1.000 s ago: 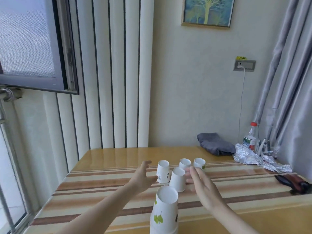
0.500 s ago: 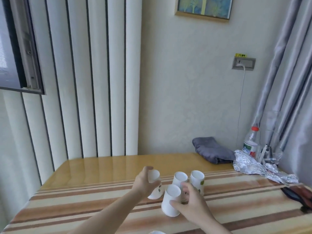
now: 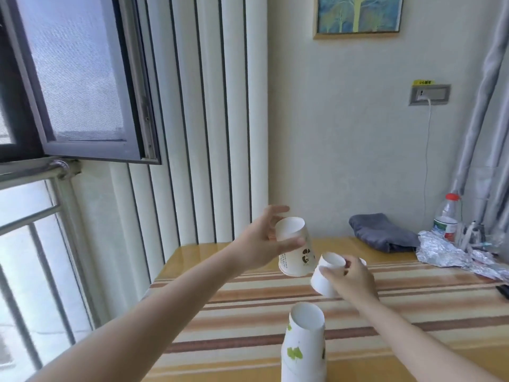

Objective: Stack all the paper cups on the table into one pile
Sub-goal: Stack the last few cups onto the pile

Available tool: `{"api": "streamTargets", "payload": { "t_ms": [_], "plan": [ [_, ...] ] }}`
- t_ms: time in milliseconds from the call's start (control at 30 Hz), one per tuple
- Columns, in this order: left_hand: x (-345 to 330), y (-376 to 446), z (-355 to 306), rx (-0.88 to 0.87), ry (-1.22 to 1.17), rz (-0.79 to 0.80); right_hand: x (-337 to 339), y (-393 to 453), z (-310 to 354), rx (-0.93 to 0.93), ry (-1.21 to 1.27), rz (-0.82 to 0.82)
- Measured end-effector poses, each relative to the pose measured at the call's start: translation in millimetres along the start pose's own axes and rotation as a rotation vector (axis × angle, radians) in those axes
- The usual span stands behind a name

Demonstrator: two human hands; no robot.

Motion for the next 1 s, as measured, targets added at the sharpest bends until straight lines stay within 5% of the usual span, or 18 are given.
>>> {"api": "streamTargets", "payload": {
  "t_ms": [400, 733, 1000],
  "plan": [
    [-59, -78, 23, 0.156, 0.035, 0.154, 131, -89, 94, 0.239, 0.161, -0.076],
    [-62, -109, 85, 0.268, -0.051, 0.132, 78, -122, 93, 0.35, 0.039, 0.143],
    [4, -95, 107, 0.302, 0.049, 0.037, 23, -137, 60, 0.351, -0.125, 0.388]
  ]
}}
Point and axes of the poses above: each hand's wrist, its own y-axis towards the middle knuckle, its own x-axis out of the back of the hand, z = x × y, the point moved 7 cm from there along y, towards the middle knuckle, and after that the axes turned 11 degrees about -y, right-handed, at the moved point
